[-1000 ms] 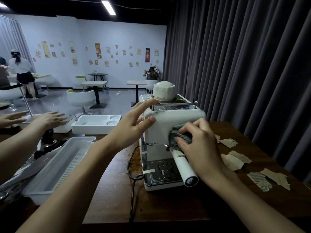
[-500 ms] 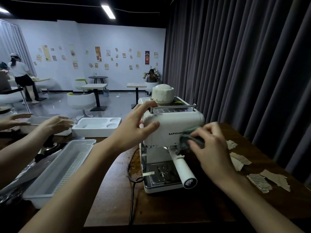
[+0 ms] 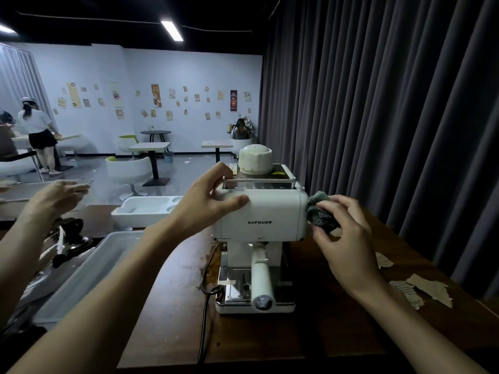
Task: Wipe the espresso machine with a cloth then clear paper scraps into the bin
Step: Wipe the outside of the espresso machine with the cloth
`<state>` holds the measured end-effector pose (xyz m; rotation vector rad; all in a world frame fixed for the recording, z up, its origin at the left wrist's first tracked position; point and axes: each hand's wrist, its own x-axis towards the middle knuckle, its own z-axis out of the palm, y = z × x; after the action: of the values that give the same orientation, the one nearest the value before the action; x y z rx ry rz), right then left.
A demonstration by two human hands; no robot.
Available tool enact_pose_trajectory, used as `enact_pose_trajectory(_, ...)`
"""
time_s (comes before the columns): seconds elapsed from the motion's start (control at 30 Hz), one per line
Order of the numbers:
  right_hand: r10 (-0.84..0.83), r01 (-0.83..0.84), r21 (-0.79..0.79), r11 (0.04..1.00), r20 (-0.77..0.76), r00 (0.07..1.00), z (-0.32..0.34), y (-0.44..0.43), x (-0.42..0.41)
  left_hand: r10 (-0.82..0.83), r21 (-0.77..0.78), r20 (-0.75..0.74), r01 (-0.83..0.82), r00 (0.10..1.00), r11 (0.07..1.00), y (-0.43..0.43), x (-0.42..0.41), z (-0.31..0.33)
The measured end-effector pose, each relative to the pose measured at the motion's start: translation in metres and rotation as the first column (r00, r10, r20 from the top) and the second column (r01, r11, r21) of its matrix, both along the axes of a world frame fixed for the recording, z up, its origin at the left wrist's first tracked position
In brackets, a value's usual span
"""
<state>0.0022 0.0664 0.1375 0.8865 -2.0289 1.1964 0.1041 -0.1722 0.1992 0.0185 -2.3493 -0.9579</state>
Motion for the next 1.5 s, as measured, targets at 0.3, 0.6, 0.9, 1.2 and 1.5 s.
enact_pose_trajectory(0.3,0.111,-0.111,0.017,0.994,0.018,0.994,0.008,0.005,0.004,0.454,-0.528,0.102,-0.339,0.885,0.779,0.079,-0.013,0.007)
enact_pose_trajectory(0.6,0.2,-0.198,0.084,0.977,-0.021,0.98,0.012,0.012,0.009,0.333,-0.24,-0.033,-0.331,0.942,0.913,0.067,-0.02,-0.016)
enact_pose_trajectory(0.9,0.181,-0.176,0.08,0.981,-0.073,0.981,0.011,0.018,0.004,0.405,-0.363,0.053,-0.36,0.913,0.859,0.066,0.003,-0.004)
enact_pose_trajectory(1.2,0.2,-0.196,0.065,0.979,-0.066,0.978,0.014,0.021,-0.001,0.319,-0.269,0.027,-0.301,0.947,0.915,0.063,0.003,-0.012)
enact_pose_trajectory(1.5,0.254,-0.239,0.096,0.966,-0.192,0.948,0.013,-0.006,0.015,0.054,-0.163,0.049,-0.045,0.997,0.986,0.012,0.003,-0.007)
